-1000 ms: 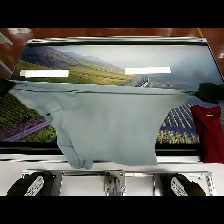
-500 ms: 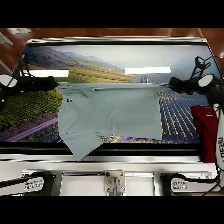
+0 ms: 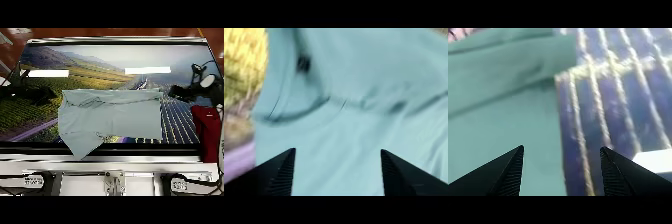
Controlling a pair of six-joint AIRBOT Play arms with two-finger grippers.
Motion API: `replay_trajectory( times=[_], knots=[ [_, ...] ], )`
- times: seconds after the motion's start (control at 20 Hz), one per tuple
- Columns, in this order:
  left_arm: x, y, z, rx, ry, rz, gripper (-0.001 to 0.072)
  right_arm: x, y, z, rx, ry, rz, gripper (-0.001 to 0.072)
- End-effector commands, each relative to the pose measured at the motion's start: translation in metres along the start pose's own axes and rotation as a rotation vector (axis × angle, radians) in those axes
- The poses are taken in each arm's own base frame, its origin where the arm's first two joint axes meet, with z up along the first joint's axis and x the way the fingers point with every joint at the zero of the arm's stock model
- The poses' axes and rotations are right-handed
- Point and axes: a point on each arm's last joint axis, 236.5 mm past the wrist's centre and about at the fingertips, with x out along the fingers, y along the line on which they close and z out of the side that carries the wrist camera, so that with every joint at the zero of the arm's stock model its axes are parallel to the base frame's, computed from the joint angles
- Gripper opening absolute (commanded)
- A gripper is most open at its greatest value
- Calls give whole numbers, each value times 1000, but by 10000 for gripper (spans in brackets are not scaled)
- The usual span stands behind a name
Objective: Fold the shirts.
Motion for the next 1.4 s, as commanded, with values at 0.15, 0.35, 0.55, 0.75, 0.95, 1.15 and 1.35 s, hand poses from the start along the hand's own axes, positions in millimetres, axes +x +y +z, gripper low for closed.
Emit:
replay_trajectory(
  times=[0.15, 0.35, 0.55, 0.75, 0.95, 1.15, 1.35],
  knots=[
    [-8, 69, -130, -269, 293, -36, 564, -63, -75, -114, 220, 290, -44, 596],
    [40, 59, -170, -296, 306, -106, 559, -49, -62, -141, 289, 318, 28, 596],
    [59, 62, -171, -295, 284, -79, 515, -46, -56, -138, 303, 302, 54, 596],
    [72, 54, -177, -284, 321, -90, 515, -46, -56, -138, 303, 301, 54, 596],
    [86, 41, -174, -266, 315, -97, 171, -47, -56, -141, 310, 313, 52, 597],
    [81, 35, -176, -238, 333, -131, 36, -31, -42, -198, 329, 476, 105, 684],
    [74, 30, -171, -207, 318, -139, 36, 9, -14, -249, 459, 509, 212, 683]
  ],
)
